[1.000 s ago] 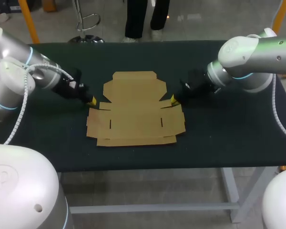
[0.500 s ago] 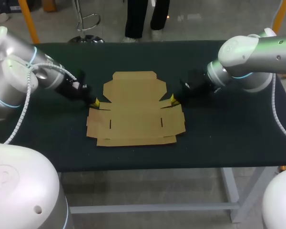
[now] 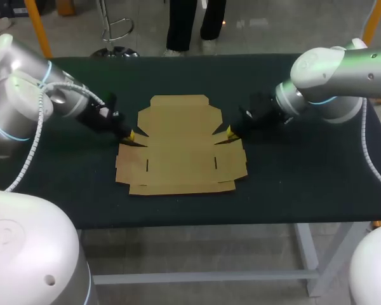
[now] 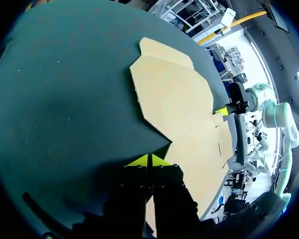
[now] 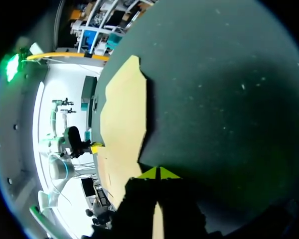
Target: Assemble the packaging by folding the flat box into shape, placing the metal phone stand inside, and closing the box properly
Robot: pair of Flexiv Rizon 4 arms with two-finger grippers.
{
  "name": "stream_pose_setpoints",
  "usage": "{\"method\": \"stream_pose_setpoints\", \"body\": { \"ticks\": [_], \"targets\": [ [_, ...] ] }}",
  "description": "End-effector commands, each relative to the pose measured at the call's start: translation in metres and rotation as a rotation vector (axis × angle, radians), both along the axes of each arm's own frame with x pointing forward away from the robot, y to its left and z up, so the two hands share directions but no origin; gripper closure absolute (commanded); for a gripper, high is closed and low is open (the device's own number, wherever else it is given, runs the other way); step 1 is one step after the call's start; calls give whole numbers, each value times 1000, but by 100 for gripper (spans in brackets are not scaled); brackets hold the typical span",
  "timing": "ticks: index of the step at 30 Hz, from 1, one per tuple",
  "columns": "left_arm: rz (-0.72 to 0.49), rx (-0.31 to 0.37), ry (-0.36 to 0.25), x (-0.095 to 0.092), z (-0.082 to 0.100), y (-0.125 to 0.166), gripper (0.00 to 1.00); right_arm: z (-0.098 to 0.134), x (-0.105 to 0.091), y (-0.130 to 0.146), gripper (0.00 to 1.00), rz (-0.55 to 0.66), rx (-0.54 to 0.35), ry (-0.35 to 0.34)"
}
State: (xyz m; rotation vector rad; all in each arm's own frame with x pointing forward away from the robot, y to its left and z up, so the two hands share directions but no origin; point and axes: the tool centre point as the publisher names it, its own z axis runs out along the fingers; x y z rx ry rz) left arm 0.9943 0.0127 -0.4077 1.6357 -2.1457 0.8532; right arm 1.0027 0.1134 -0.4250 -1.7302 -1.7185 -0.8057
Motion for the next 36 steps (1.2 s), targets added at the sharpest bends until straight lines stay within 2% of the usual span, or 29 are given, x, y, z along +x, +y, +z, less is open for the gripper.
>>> {"method": "stream_pose_setpoints", "body": {
  "ticks": [1, 17, 36],
  "targets": [
    [8, 16, -3, -6, 7, -3, 100, 2, 1, 2, 100, 4, 1, -2],
    [2, 41, -2, -12, 10, -13, 100, 11, 0, 14, 100, -8, -27, -11],
    [8, 111, -26, -17, 20, -27, 100, 20, -4, 31, 100, -33, -91, -19]
  ]
}}
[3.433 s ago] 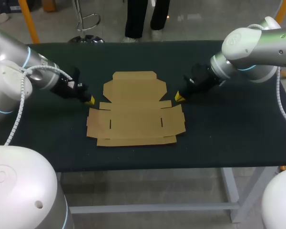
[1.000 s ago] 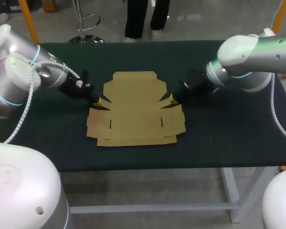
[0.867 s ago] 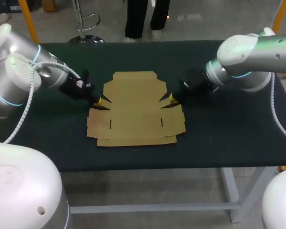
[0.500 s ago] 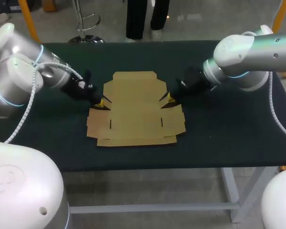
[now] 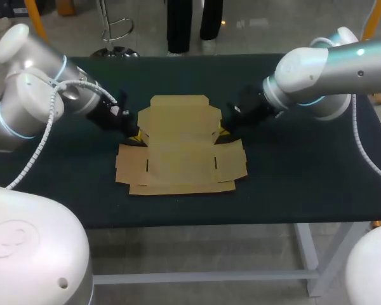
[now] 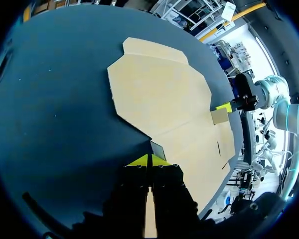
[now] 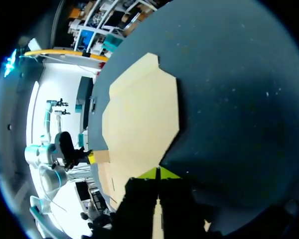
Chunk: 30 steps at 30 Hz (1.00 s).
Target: Assemble the packaging by folding the flat box into shape, placing the metal phone stand inside, and closing the box properly
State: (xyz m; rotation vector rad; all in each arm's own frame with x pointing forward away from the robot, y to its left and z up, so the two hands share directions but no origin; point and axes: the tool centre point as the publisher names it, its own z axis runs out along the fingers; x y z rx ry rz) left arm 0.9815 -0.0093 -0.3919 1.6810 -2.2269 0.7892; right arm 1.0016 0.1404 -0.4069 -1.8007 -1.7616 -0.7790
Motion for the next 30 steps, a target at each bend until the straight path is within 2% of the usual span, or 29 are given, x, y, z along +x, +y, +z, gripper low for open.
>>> {"method": "stream_pose_setpoints", "body": {
  "ticks": [1, 12, 30],
  "targets": [
    [5, 23, -6, -4, 4, -5, 100, 2, -3, 4, 100, -8, -18, -1],
    [-5, 55, -17, -7, 6, -16, 100, 4, -5, 10, 100, -15, -54, -3],
    [-31, 85, -13, -2, 3, -31, 100, 5, -1, 16, 100, -4, -95, 7]
  ]
}}
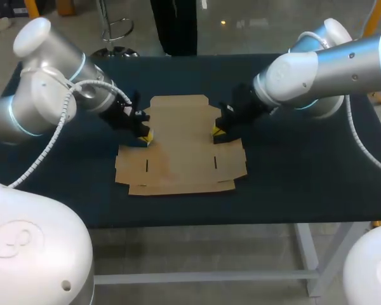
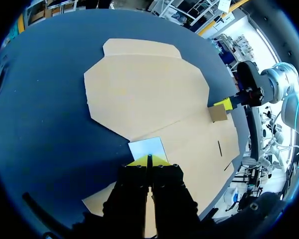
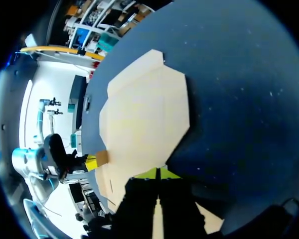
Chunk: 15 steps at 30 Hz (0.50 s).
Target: Assemble the packaging by folding the flat box into shape, placing the metal phone stand inside, and closing the box properly
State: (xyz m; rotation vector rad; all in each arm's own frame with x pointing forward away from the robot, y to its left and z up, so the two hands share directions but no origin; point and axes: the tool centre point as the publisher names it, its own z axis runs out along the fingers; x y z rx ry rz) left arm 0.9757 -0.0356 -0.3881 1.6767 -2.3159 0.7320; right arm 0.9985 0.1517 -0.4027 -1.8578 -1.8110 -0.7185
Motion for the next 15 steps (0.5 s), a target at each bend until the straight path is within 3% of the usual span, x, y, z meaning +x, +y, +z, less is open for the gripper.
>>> {"method": "stream_pose_setpoints", "body": {
  "ticks": [1, 15],
  "targets": [
    [-2, 13, 10, 4, -1, -5, 100, 1, 3, 5, 100, 3, -17, 6],
    [-9, 22, 20, 4, -4, -9, 100, 0, 3, 12, 100, 7, -56, 20]
  ]
}}
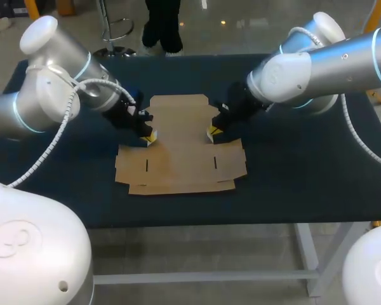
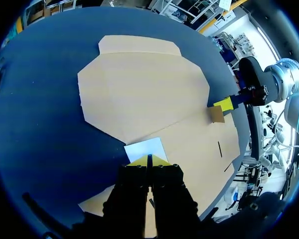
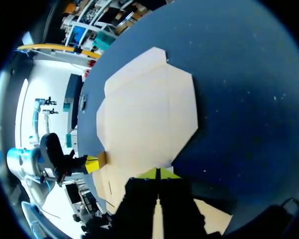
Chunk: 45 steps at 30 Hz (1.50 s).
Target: Assemble the packaging by folding the flat box into shape, placing the metal phone stand inside, and closing the box properly
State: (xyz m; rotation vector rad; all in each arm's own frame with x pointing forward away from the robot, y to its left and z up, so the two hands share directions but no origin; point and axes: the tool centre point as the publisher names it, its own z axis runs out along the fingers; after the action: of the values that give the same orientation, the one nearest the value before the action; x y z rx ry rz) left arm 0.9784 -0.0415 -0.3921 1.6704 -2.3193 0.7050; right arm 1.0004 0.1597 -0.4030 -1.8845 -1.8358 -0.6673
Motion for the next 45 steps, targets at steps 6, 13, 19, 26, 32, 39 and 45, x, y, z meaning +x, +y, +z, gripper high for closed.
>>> {"method": "stream_pose_setpoints", "body": {
  "ticks": [6, 13, 19, 26, 32, 39, 45],
  "targets": [
    [6, 23, 4, 3, -3, -6, 100, -5, 3, 9, 100, 4, -34, 21],
    [35, 48, -5, 4, -5, -9, 100, -8, 1, 14, 100, -8, -70, 32],
    [50, 65, -8, 5, -6, -11, 100, -10, -2, 17, 100, -31, -108, 39],
    [76, 96, -5, 8, -13, -15, 100, -16, -3, 19, 100, -38, -123, 56],
    [122, 138, -5, 11, -21, -17, 100, -22, -2, 17, 100, -58, -155, 81],
    [151, 165, -3, 12, -23, -17, 100, -27, 2, 16, 100, -81, -194, 114],
    [164, 162, -23, 8, -14, -12, 100, -21, 1, 11, 100, -82, -166, 101]
  ]
}}
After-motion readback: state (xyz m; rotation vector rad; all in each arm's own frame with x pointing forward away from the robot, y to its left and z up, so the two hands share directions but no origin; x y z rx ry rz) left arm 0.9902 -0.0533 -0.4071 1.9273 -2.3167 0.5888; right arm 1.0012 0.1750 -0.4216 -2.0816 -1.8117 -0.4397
